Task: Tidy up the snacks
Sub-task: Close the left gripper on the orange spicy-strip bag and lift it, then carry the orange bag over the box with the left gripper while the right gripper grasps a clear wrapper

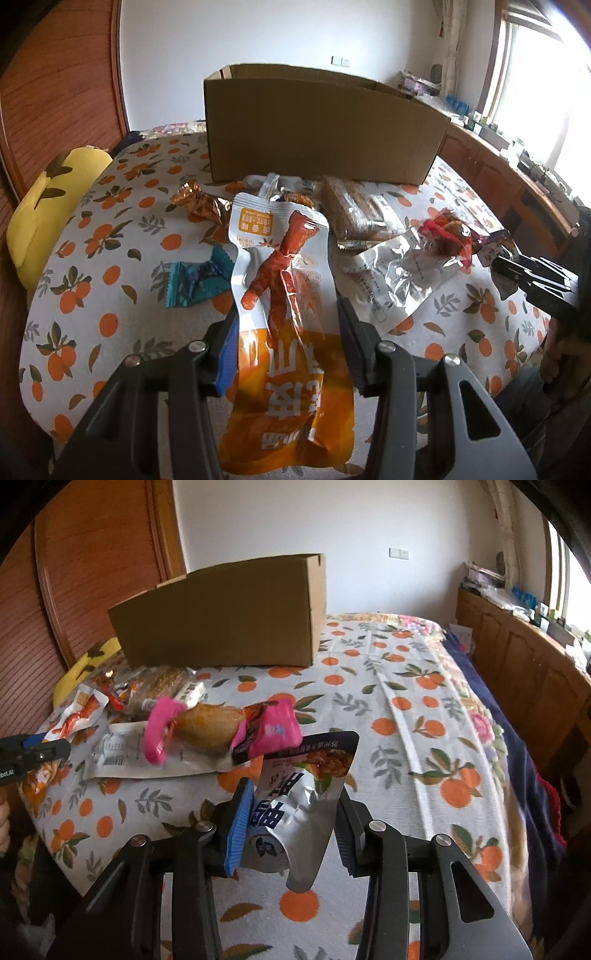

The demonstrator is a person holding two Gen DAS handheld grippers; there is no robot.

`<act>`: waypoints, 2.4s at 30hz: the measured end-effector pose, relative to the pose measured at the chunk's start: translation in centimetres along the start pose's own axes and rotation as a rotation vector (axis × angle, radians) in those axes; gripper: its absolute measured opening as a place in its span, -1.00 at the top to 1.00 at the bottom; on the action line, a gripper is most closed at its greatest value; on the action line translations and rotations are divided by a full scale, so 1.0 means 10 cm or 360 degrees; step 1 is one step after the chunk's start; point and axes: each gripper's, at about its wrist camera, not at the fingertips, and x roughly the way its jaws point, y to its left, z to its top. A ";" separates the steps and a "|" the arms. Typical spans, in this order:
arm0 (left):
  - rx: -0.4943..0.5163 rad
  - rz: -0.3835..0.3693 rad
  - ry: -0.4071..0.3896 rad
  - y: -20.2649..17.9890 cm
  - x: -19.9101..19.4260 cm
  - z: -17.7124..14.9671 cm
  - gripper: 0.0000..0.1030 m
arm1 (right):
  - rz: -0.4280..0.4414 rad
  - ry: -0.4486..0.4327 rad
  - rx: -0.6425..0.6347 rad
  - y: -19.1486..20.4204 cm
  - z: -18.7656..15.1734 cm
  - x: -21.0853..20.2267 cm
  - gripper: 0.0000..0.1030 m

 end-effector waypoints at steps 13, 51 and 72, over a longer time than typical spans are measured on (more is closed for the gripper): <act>0.0015 -0.0015 -0.0069 0.02 -0.12 0.11 0.09 | -0.0001 -0.0023 0.0004 -0.09 0.11 -0.12 0.70; 0.0156 -0.0163 -0.0381 -0.05 -0.30 1.03 0.08 | 0.0085 -0.0274 -0.0283 0.17 1.16 -0.40 0.85; 0.0108 -0.0232 -0.0348 -0.04 -0.22 0.89 0.08 | -0.0060 0.0178 0.0135 -0.22 0.34 0.44 -0.11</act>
